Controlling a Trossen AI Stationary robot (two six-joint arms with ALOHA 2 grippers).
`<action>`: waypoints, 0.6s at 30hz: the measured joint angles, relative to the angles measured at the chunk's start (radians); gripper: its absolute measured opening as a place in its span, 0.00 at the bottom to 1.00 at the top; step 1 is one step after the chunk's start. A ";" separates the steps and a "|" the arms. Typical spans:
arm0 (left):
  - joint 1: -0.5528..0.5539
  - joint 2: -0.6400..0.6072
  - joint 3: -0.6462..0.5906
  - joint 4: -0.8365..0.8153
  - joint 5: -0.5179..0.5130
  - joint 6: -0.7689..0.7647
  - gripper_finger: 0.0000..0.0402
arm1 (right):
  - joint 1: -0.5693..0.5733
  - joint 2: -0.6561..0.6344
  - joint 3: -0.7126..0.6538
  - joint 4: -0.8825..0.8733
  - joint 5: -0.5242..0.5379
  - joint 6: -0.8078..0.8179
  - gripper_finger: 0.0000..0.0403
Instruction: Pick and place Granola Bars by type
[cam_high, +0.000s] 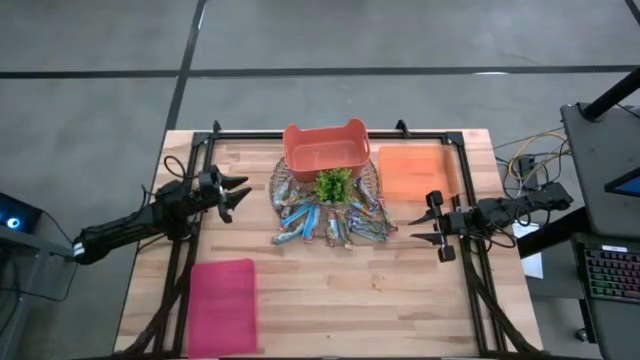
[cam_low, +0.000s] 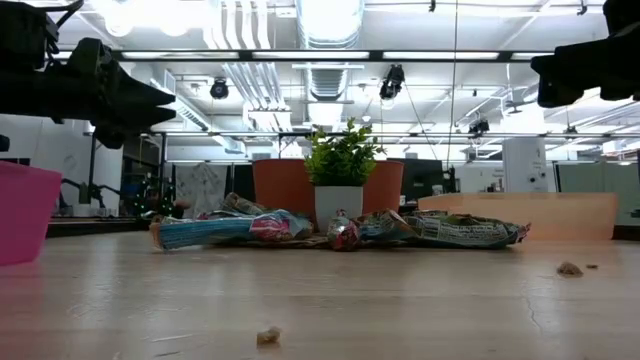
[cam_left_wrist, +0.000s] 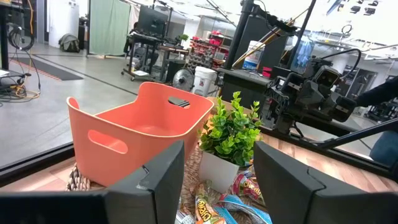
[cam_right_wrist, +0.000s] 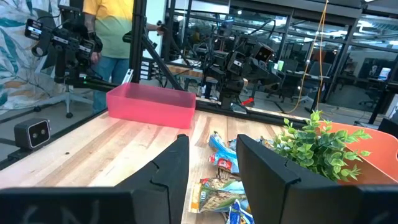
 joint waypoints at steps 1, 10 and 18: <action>0.000 0.000 0.000 0.000 0.000 0.000 0.43 | 0.000 0.000 0.000 0.000 0.000 0.000 0.31; 0.000 0.000 0.000 0.000 0.000 0.000 0.43 | 0.000 0.000 0.000 0.002 0.000 0.000 0.30; 0.000 0.000 0.000 0.000 0.000 0.000 0.43 | 0.000 0.000 0.000 0.006 0.000 0.000 0.30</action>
